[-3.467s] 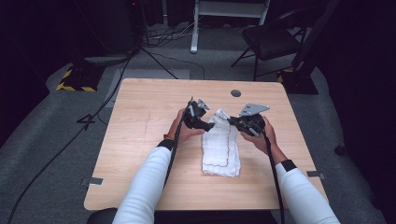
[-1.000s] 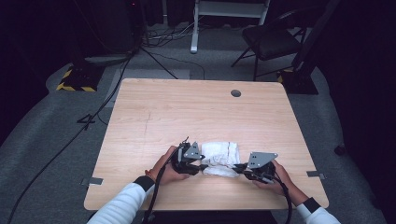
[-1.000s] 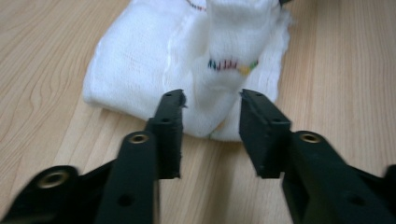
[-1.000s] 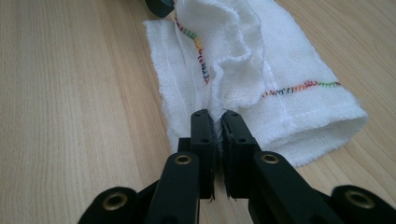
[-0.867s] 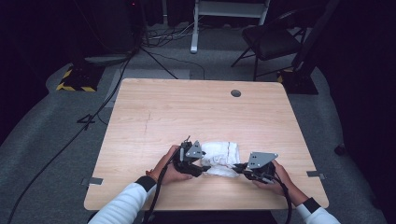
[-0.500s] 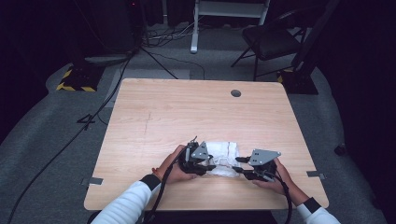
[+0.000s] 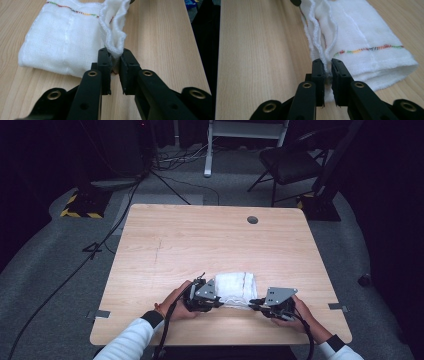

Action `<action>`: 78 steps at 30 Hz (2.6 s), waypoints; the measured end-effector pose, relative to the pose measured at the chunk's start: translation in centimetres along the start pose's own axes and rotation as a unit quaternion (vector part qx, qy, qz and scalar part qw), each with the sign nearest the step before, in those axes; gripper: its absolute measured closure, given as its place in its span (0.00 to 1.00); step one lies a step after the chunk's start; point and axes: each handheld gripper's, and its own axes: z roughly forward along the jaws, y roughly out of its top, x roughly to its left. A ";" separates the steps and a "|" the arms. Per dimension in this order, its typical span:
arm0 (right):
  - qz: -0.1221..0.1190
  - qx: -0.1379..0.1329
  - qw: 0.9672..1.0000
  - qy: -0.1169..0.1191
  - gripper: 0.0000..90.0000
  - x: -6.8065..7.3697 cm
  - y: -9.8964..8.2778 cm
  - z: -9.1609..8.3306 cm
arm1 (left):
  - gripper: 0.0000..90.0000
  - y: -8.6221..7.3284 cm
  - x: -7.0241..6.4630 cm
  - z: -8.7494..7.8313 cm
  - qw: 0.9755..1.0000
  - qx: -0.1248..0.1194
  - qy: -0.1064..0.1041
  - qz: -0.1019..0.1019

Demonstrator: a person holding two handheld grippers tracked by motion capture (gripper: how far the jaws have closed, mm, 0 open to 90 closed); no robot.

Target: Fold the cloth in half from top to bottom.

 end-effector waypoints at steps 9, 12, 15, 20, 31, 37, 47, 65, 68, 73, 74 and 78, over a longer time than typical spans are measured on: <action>0.002 0.021 1.000 0.002 0.91 0.6 -1.0 0.7 | 0.78 -1.5 -0.8 -0.3 1.000 0.025 0.004 -0.013; 0.004 0.021 1.000 0.000 0.87 0.6 -1.0 0.6 | 0.73 -1.8 -0.8 -0.7 0.999 0.020 0.007 -0.028; 0.014 0.016 1.000 -0.002 0.82 0.6 -1.1 0.2 | 0.64 -2.0 -0.7 -1.4 0.999 0.012 0.018 -0.045; 0.035 0.000 0.999 -0.021 0.69 0.3 -1.4 -1.0 | 0.55 -2.5 -0.7 -2.6 0.996 -0.003 0.042 -0.073; 0.070 -0.022 0.995 -0.071 0.46 -1.4 -0.1 -1.8 | 0.27 -0.8 0.3 -3.1 0.989 -0.029 0.094 -0.112; 0.065 -0.012 0.994 -0.084 0.38 -2.3 0.9 -1.5 | 0.23 0.4 1.1 -2.8 0.989 -0.022 0.103 -0.109; 0.079 0.010 0.990 -0.112 0.36 -3.1 0.2 -2.8 | 0.23 -1.2 1.3 -4.9 0.982 -0.001 0.147 -0.115; 0.114 0.029 0.982 -0.149 0.36 -3.3 -3.5 -5.8 | 0.24 -5.6 0.5 -8.2 0.968 0.040 0.203 -0.143; 0.124 0.034 0.980 -0.154 0.36 -3.3 -4.3 -6.1 | 0.24 -6.4 0.3 -8.4 0.966 0.047 0.207 -0.148; 0.137 0.038 0.977 -0.161 0.36 -3.4 -5.8 -6.6 | 0.24 -7.7 -0.3 -8.4 0.962 0.053 0.214 -0.158; 0.139 0.037 0.976 -0.162 0.36 -3.4 -6.0 -6.7 | 0.24 -7.9 -0.4 -8.4 0.962 0.053 0.214 -0.159; 0.155 0.042 0.973 -0.164 0.36 -3.4 -7.2 -7.0 | 0.24 -8.7 -0.8 -8.5 0.960 0.052 0.215 -0.168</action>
